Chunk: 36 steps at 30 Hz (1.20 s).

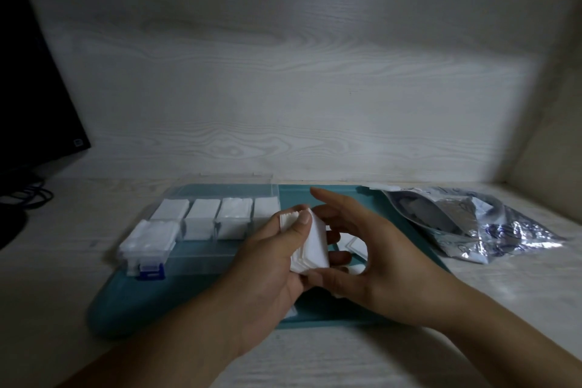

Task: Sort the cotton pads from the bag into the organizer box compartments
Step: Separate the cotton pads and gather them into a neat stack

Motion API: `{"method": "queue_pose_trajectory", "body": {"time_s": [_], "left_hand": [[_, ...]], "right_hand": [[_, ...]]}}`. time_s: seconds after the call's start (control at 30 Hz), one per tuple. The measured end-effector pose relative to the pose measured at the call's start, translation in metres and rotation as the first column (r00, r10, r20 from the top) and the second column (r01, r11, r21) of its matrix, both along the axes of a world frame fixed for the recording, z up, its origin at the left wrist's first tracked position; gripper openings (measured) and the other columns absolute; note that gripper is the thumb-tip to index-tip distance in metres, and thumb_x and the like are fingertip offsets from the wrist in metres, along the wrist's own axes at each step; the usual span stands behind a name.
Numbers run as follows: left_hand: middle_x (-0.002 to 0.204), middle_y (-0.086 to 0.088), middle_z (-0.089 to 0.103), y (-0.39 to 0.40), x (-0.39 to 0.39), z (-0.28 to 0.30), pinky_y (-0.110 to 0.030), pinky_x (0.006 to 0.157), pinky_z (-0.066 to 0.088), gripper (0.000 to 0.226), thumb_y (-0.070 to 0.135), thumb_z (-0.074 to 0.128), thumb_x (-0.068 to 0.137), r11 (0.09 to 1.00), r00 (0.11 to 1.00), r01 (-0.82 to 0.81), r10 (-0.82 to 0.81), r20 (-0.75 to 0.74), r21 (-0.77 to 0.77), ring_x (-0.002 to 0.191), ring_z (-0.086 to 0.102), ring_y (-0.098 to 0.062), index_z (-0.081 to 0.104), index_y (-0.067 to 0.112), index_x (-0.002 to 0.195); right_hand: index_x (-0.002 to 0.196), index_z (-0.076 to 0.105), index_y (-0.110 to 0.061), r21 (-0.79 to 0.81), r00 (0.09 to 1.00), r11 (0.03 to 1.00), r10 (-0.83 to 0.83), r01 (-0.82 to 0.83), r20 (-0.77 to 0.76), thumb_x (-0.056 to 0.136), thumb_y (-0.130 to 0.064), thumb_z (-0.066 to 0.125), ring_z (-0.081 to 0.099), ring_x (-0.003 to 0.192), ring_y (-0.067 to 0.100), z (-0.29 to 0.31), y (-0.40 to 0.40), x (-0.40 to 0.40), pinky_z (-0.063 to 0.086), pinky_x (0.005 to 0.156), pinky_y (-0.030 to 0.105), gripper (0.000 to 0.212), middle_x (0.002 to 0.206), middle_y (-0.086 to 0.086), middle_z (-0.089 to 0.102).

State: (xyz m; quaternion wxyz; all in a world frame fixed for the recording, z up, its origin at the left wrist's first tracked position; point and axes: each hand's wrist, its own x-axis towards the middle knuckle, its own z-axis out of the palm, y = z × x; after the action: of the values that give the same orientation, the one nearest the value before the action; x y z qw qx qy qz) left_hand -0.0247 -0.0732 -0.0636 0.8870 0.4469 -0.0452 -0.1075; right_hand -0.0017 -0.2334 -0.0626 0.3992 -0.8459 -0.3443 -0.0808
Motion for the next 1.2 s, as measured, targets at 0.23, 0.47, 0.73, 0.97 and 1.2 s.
{"method": "queue_pose_trajectory", "body": {"time_s": [0.23, 0.47, 0.73, 0.97, 1.2], "left_hand": [[0.117, -0.029, 0.066, 0.001, 0.003, -0.001, -0.046, 0.075, 0.060, 0.040, 0.022, 0.049, 0.094, 0.999, 0.999, 0.017, -0.018, -0.034, -0.032, 0.086, 0.071, -0.037, 0.057, 0.005, 0.130], [0.106, -0.021, 0.072, 0.000, -0.001, 0.000, -0.036, 0.055, 0.059, 0.034, 0.013, 0.043, 0.100, 0.999, 1.000, 0.024, -0.023, 0.007, -0.046, 0.073, 0.072, -0.033, 0.056, 0.012, 0.132], [0.107, -0.017, 0.073, 0.005, 0.002, -0.002, -0.043, 0.068, 0.060, 0.027, 0.017, 0.046, 0.099, 0.997, 0.999, 0.007, -0.011, 0.047, 0.077, 0.088, 0.073, -0.033, 0.068, 0.018, 0.116], [0.096, -0.019, 0.072, 0.010, 0.010, -0.002, -0.037, 0.057, 0.059, 0.022, 0.018, 0.045, 0.101, 0.988, 0.991, -0.134, 0.132, 0.037, 0.078, 0.074, 0.071, -0.029, 0.066, 0.015, 0.108], [0.096, -0.020, 0.073, 0.010, 0.009, -0.002, -0.037, 0.056, 0.058, 0.023, 0.019, 0.043, 0.103, 0.982, 0.987, -0.160, 0.157, 0.037, 0.098, 0.074, 0.072, -0.030, 0.064, 0.014, 0.108]], "right_hand": [[0.146, 0.035, -0.034, 0.021, 1.000, 1.000, -0.023, 0.022, 0.009, 0.076, -0.025, 0.083, 0.052, 0.119, -0.008, -0.002, 0.000, 0.000, 0.041, 0.092, 0.005, 0.086, 0.125, -0.027, 0.057], [0.147, 0.033, -0.037, -0.007, 0.998, 0.999, -0.035, 0.035, 0.044, 0.076, -0.027, 0.083, 0.051, 0.121, -0.007, -0.002, 0.001, 0.001, 0.047, 0.099, 0.019, 0.087, 0.129, -0.024, 0.055], [0.148, 0.029, -0.041, 0.018, 0.999, 1.000, -0.022, 0.023, -0.041, 0.072, -0.049, 0.080, 0.050, 0.125, -0.002, 0.003, -0.005, 0.005, 0.043, 0.104, 0.025, 0.092, 0.130, -0.022, 0.055], [0.107, 0.066, -0.038, -0.266, 0.983, 0.947, -0.163, 0.179, 0.083, 0.081, -0.031, 0.075, 0.056, 0.097, -0.011, 0.020, -0.030, 0.017, 0.044, 0.077, 0.010, 0.029, 0.102, -0.024, 0.064], [0.110, 0.065, -0.033, -0.614, 0.999, 0.788, -0.022, 0.047, 0.048, 0.074, -0.055, 0.064, 0.053, 0.096, 0.005, 0.002, -0.022, 0.019, 0.049, 0.086, 0.031, 0.042, 0.102, -0.015, 0.058]]}}
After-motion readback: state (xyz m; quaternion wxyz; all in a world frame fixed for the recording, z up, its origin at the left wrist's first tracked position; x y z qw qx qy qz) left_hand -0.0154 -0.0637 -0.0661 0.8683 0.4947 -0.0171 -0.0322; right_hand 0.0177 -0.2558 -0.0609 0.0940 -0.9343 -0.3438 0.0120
